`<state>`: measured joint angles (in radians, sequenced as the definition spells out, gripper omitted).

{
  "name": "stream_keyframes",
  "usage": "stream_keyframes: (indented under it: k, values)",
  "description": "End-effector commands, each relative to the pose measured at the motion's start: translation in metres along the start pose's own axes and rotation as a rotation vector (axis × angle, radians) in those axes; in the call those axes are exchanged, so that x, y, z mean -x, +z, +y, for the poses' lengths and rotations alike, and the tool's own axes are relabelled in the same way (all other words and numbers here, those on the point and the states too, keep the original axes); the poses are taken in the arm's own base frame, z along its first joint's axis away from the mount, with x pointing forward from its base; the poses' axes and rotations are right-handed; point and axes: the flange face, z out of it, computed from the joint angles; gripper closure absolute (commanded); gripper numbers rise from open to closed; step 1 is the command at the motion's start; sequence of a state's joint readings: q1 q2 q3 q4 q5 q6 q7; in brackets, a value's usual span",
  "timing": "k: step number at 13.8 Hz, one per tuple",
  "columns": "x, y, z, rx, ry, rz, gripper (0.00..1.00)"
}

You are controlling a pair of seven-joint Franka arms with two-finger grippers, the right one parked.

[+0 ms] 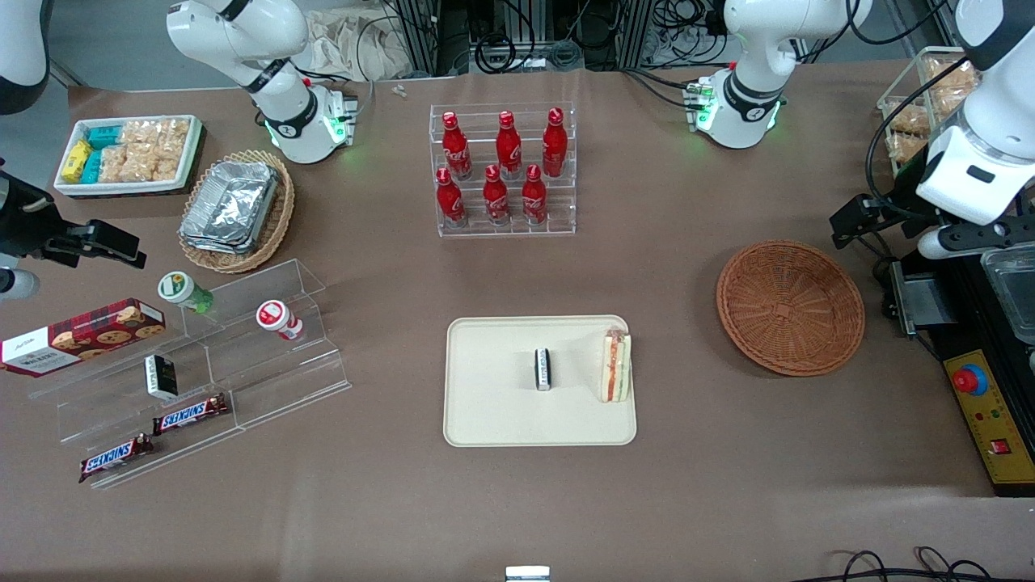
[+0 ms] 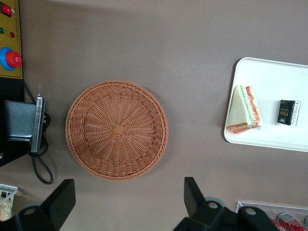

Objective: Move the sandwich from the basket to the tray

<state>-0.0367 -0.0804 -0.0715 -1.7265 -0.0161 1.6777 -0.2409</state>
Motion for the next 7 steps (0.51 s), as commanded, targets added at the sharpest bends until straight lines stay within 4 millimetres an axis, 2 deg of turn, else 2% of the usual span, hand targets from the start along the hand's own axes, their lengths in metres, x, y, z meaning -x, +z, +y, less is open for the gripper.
stream_keyframes:
  k: [1, 5, 7]
  values:
    - [0.000, -0.007, 0.001, 0.005, -0.003, -0.041, 0.00]
    - [-0.019, -0.017, 0.006, -0.005, 0.018, -0.113, 0.00]
    - [-0.019, -0.018, 0.004, -0.007, 0.032, -0.125, 0.00]
